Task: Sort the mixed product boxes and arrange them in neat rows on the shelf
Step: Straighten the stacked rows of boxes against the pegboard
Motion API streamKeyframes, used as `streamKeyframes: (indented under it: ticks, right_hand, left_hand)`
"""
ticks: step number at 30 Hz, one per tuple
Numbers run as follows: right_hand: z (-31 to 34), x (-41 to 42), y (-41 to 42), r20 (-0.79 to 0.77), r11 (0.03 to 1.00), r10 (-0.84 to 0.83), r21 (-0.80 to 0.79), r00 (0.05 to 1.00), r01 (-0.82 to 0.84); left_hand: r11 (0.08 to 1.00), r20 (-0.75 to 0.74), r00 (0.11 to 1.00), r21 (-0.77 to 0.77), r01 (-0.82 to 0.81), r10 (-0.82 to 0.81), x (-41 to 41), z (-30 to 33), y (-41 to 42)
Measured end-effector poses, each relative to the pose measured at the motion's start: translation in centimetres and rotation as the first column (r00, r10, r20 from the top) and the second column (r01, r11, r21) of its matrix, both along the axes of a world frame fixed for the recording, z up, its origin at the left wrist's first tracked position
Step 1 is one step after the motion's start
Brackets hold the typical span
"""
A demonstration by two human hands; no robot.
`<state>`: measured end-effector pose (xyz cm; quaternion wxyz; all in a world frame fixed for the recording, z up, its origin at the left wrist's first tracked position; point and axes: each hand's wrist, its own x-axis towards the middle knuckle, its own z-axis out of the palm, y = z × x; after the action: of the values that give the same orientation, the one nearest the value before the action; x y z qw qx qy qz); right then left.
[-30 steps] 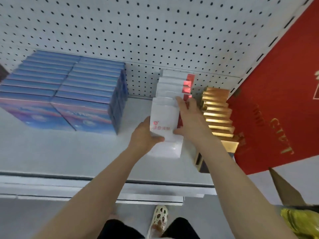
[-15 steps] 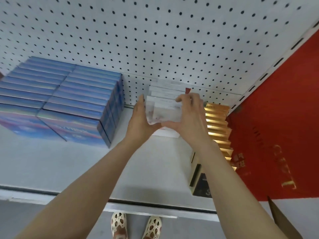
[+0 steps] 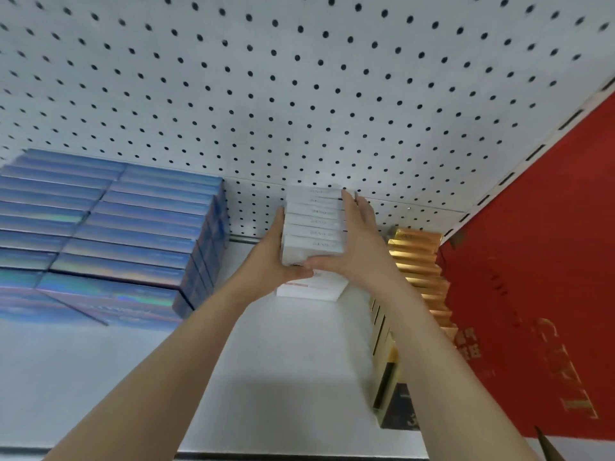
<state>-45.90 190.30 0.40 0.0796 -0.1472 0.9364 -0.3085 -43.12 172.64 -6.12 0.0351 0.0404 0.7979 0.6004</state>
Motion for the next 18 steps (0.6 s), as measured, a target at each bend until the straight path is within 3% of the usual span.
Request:
streamKeyframes:
  ticks: [4, 6, 14, 18]
  right_hand:
    - [-0.1, 0.7, 0.1, -0.14, 0.947, 0.084, 0.319, 0.987, -0.035]
    - [-0.6, 1.3, -0.2, -0.165, 0.918, 0.127, 0.392, 0.978, -0.053]
    - [-1.3, 0.9, -1.2, -0.185, 0.926, 0.125, 0.374, 0.975, -0.047]
    - [-1.4, 0.7, -1.1, -0.13, 0.96, -0.008, 0.276, 0.992, 0.044]
  left_hand:
    - [0.997, 0.047, 0.998, 0.052, 0.05, -0.052, 0.0, -1.1, -0.2]
    - [0.998, 0.082, 0.995, 0.02, 0.057, -0.058, 0.1, -1.4, -0.4]
    - [0.999, 0.077, 0.997, -0.039, 0.011, -0.008, -0.3, -1.7, -0.8]
    - [0.997, 0.085, 0.995, -0.038, 0.06, -0.056, -0.3, -1.4, -1.0]
